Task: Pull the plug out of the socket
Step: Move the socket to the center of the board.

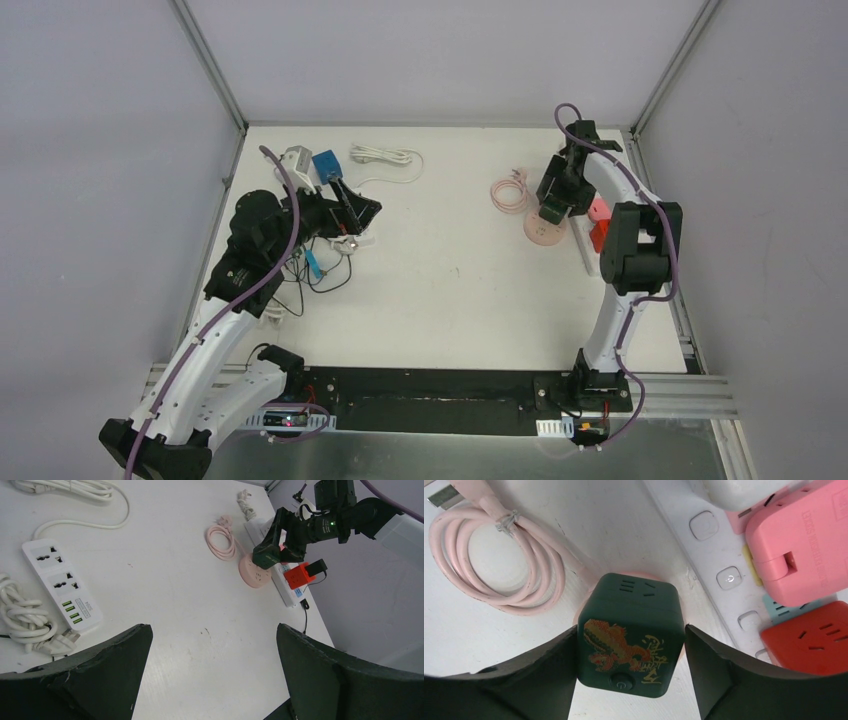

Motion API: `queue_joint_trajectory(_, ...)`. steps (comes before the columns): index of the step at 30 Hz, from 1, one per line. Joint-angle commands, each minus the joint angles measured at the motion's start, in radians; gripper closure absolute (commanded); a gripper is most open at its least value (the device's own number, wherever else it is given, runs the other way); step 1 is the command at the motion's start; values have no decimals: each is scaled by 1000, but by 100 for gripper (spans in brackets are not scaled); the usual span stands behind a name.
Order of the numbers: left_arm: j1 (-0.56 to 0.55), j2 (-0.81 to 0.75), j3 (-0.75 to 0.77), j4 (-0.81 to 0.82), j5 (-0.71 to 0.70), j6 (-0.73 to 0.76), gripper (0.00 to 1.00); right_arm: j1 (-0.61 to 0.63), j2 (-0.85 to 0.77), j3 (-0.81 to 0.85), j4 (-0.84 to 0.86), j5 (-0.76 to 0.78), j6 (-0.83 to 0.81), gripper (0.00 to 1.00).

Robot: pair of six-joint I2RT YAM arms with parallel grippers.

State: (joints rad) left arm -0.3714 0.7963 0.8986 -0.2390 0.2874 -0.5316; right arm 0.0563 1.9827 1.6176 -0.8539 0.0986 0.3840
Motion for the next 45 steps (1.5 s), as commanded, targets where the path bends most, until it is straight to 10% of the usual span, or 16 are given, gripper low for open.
queue_joint_trajectory(1, 5, -23, 10, 38, -3, -4, 1, -4, 9, -9, 58, -37, -12, 27)
queue_joint_trajectory(12, 5, -33, -35, 48, 92, -104, 1, -9, -128, -144, 148, -228, -78, 89)
queue_joint_trajectory(17, 5, -21, -145, 197, 137, -235, 1, 38, -282, -257, 225, -322, -100, 100)
queue_joint_trajectory(29, -208, 132, -340, 419, -120, -406, 1, 212, -417, -477, 421, -422, -40, 100)
queue_joint_trajectory(45, -491, 754, -233, 816, -316, -543, 13, 266, -361, -512, 525, -422, -40, 100)
